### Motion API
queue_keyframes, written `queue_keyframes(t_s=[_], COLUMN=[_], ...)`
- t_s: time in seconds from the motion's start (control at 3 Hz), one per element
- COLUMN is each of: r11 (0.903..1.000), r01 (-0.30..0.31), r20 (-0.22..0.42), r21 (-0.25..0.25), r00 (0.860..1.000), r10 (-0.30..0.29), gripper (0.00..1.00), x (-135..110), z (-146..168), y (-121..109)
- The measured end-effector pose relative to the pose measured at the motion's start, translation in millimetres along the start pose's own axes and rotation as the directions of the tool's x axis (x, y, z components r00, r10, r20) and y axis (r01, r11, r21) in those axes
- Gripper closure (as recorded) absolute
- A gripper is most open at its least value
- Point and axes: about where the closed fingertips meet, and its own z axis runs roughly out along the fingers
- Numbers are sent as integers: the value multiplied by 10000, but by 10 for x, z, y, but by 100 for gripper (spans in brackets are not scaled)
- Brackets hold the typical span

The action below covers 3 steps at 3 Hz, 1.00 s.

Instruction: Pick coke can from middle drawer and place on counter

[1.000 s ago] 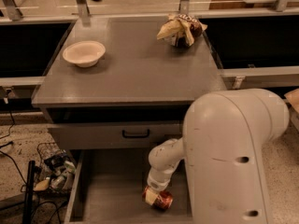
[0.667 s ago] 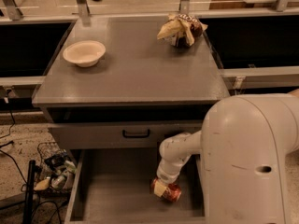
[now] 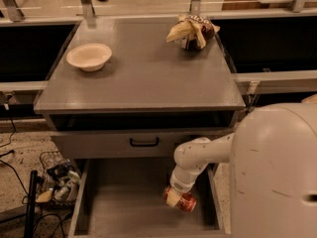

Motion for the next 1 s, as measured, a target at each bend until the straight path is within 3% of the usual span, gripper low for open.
queue_keyframes(t_s=[0.33, 1.0], r11=[9991, 9998], r01=[388, 171], r20=[221, 187], r21=[177, 143], r00=[9990, 9997], r10=[-392, -174], gripper=[100, 100], x=[43, 60], z=[-383, -379], y=[55, 5])
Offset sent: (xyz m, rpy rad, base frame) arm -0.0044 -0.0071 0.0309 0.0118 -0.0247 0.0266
